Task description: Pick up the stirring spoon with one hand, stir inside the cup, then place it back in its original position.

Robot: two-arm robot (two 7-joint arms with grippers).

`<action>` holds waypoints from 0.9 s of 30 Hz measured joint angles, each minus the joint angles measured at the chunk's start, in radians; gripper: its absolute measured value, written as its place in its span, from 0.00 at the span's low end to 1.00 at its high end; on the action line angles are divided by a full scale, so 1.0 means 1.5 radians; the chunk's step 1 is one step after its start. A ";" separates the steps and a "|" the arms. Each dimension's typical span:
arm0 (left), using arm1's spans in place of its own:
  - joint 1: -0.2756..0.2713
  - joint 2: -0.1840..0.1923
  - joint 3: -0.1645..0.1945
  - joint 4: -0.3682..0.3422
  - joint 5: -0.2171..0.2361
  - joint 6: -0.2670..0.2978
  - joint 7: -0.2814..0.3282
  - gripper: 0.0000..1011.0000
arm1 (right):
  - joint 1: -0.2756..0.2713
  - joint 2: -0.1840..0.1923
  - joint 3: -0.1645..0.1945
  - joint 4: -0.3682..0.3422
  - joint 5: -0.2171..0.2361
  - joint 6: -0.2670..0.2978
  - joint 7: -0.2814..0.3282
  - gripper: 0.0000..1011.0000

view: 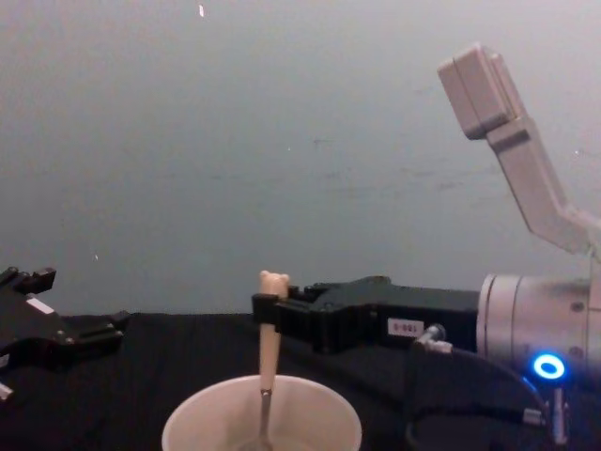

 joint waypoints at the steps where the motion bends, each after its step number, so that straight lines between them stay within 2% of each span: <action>1: 0.000 0.000 0.000 0.000 0.000 0.000 0.000 0.99 | 0.001 0.000 0.001 0.002 0.000 0.000 -0.001 0.21; 8: 0.000 0.000 0.000 0.000 0.000 0.000 0.000 0.99 | -0.001 0.010 0.015 0.003 -0.002 0.000 -0.004 0.21; 20: 0.000 0.000 0.000 0.000 0.000 0.000 0.000 0.99 | -0.046 0.057 0.032 -0.073 0.022 0.011 0.013 0.21; 27: 0.000 0.000 0.000 0.000 0.000 0.000 0.000 0.99 | -0.054 0.063 0.037 -0.095 0.039 0.013 0.009 0.21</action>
